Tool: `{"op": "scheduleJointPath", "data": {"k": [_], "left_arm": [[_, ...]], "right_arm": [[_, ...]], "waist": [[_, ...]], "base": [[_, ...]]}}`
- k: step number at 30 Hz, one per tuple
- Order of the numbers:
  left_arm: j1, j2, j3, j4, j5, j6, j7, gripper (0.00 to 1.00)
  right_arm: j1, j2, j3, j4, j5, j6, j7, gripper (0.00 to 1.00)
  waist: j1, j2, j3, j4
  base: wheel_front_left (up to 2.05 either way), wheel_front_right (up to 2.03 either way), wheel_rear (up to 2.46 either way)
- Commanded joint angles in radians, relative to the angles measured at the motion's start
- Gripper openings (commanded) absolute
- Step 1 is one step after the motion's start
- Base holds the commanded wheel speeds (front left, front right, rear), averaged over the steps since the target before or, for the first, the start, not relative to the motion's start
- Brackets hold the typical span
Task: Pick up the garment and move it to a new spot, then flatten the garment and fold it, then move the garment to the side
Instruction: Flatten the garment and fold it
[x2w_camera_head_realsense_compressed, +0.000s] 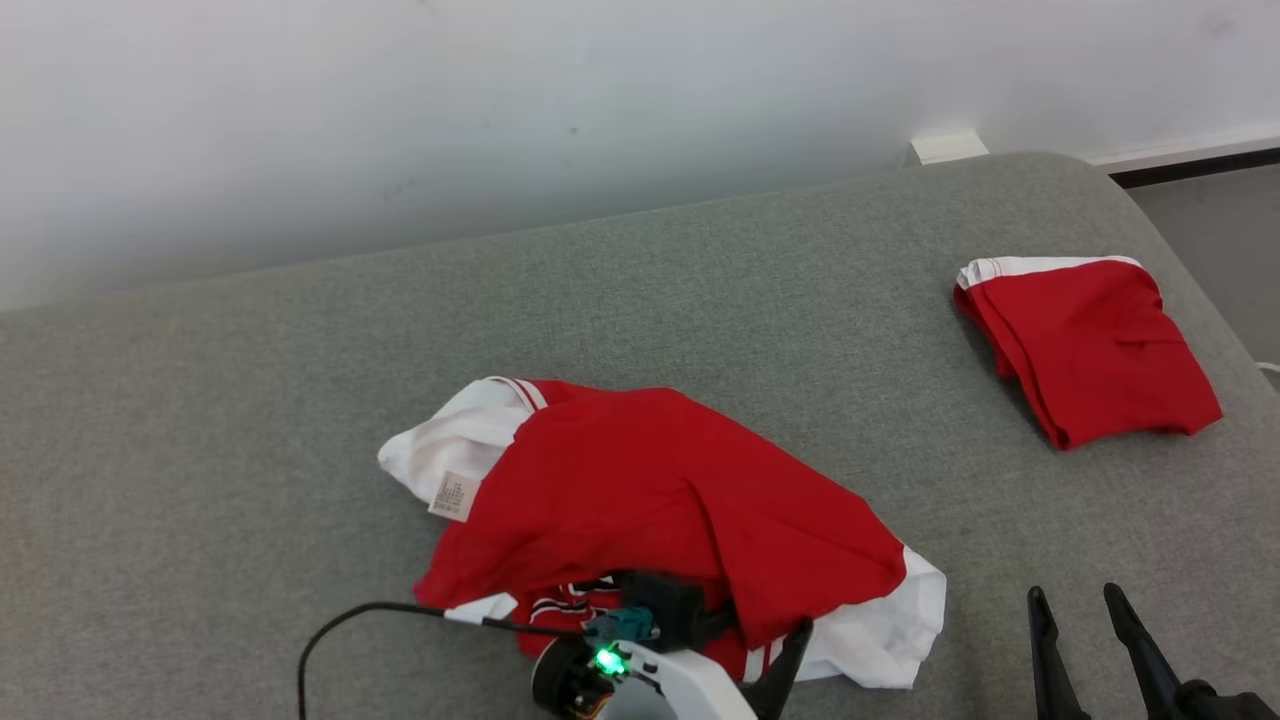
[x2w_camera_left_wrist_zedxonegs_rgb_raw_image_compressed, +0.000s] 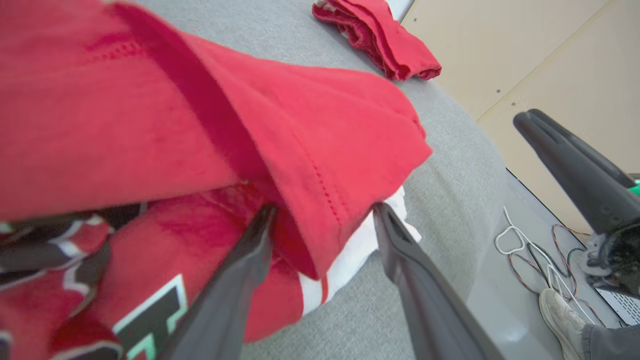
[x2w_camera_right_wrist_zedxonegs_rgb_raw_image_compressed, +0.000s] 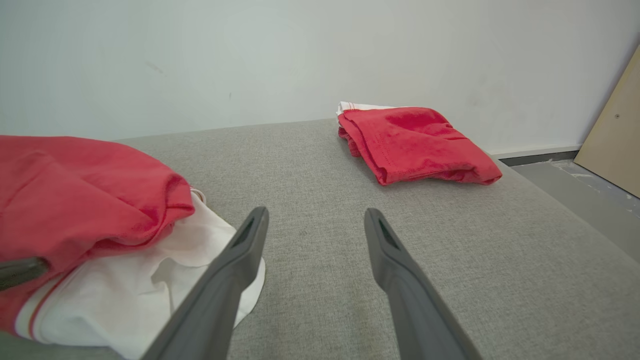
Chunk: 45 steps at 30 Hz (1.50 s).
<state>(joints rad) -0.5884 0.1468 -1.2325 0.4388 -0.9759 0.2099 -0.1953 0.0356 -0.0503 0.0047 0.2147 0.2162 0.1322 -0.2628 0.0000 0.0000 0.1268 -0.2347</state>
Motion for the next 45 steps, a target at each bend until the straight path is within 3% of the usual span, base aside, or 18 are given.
{"op": "scheduleJointPath", "data": {"k": [1, 2, 7, 12, 16, 23, 29, 35, 38, 41, 45], "left_arm": [[-0.013, -0.003, 0.003, 0.007, 0.004, -0.006, -0.007, 0.3], [-0.019, -0.01, 0.012, 0.012, -0.002, -0.011, -0.012, 0.0], [-0.063, -0.022, 0.064, -0.009, -0.032, -0.042, -0.028, 0.0], [-0.135, 0.051, 0.169, -0.122, -0.058, -0.031, -0.038, 0.0], [-0.184, 0.164, 0.249, -0.239, -0.085, -0.003, 0.001, 0.0], [-0.193, 0.44, 0.355, -0.384, -0.087, 0.089, 0.08, 0.0], [-0.068, 0.667, 0.423, -0.528, -0.148, 0.178, 0.128, 0.0], [0.171, 0.832, 0.421, -0.678, -0.238, 0.26, 0.145, 0.0], [0.312, 0.875, 0.412, -0.703, -0.295, 0.296, 0.116, 0.0], [0.428, 0.869, 0.406, -0.688, -0.358, 0.308, 0.075, 0.0], [0.547, 0.833, 0.392, -0.637, -0.427, 0.279, 0.034, 0.0]], "right_arm": [[-0.012, -0.001, 0.003, 0.002, 0.005, -0.003, -0.003, 1.0], [-0.012, -0.001, 0.005, 0.003, 0.007, -0.003, -0.003, 1.0], [-0.005, -0.001, 0.001, 0.01, 0.013, -0.003, -0.003, 1.0], [0.02, -0.001, -0.011, 0.015, 0.014, -0.003, -0.003, 1.0], [0.043, -0.001, -0.014, 0.017, 0.015, -0.003, -0.003, 1.0], [0.067, -0.001, -0.015, 0.017, 0.023, -0.003, -0.003, 1.0], [0.095, -0.001, -0.036, 0.012, 0.025, -0.003, -0.002, 1.0], [0.11, -0.001, -0.05, 0.008, 0.033, -0.003, -0.003, 1.0], [0.118, -0.001, -0.049, 0.009, 0.028, -0.003, -0.003, 1.0], [0.113, -0.001, -0.046, 0.009, 0.016, -0.003, -0.003, 1.0], [0.098, -0.001, -0.043, 0.009, 0.006, -0.003, -0.003, 1.0]], "waist": [[0.0, 0.0, 0.004, -0.005], [0.0, 0.0, 0.004, -0.008], [0.0, 0.0, -0.006, -0.005], [0.0, 0.0, -0.041, 0.019], [0.0, 0.0, -0.075, 0.045], [0.0, 0.0, -0.11, 0.079], [0.0, 0.0, -0.127, 0.118], [0.0, 0.0, -0.132, 0.159], [0.0, 0.0, -0.134, 0.18], [0.0, 0.0, -0.133, 0.199], [0.0, 0.0, -0.134, 0.21]], "base": [[0.0, 0.0, 0.0], [0.0, 0.0, 0.0], [0.0, 0.0, 0.0], [0.0, 0.0, 0.0], [0.0, 0.0, 0.0], [0.0, 0.0, 0.0], [0.0, 0.0, 0.0], [0.0, 0.0, 0.0], [0.0, 0.0, 0.0], [0.0, 0.0, 0.0], [0.0, 0.0, 0.0]]}}
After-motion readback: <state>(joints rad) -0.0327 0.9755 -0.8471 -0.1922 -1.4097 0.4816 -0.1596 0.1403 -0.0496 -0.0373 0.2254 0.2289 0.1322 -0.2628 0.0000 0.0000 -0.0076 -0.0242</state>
